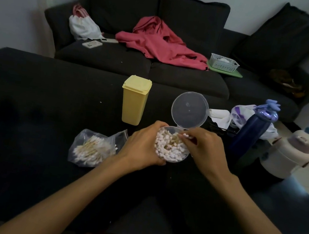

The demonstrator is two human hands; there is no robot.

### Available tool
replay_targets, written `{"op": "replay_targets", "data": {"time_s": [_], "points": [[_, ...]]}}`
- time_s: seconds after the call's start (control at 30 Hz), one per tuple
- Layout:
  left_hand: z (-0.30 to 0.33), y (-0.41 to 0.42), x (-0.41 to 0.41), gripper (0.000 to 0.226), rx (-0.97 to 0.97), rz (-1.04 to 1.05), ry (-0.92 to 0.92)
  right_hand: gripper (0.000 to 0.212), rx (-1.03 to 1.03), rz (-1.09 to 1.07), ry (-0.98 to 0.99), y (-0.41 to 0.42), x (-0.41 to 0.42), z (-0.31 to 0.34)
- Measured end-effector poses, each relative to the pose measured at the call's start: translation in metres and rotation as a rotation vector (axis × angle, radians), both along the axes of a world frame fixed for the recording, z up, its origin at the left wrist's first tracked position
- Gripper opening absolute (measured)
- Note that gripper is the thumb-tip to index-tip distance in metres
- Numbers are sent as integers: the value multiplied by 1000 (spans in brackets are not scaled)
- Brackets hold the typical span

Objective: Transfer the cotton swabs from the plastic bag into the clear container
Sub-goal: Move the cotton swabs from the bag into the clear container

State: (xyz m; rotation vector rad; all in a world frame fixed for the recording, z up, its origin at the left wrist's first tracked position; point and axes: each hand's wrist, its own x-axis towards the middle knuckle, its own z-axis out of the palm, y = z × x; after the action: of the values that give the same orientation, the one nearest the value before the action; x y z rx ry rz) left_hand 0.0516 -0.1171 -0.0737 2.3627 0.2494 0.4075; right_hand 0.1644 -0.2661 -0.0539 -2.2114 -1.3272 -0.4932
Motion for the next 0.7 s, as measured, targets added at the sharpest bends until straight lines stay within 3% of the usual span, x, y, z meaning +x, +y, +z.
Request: {"op": "replay_targets", "data": {"time_s": [0.27, 0.37, 0.43, 0.5, 0.6, 0.7], "points": [[-1, -1, -4, 88, -37, 38, 15, 20, 40, -161, 389, 8, -7, -12], [1, 2, -1, 90, -40, 49, 47, 21, 36, -80, 623, 10, -4, -5], [6, 6, 1, 92, -28, 46, 71, 25, 32, -22, 671, 6, -3, 1], [12, 11, 3, 92, -14, 33, 96, 27, 49, -26, 612, 0, -4, 2], [20, 17, 5, 91, 34, 2, 137, 27, 185, -53, 315, -6, -7, -1], [21, 18, 8, 91, 55, -14, 175, 48, 21, 65, 106, -1, -13, -9]]}}
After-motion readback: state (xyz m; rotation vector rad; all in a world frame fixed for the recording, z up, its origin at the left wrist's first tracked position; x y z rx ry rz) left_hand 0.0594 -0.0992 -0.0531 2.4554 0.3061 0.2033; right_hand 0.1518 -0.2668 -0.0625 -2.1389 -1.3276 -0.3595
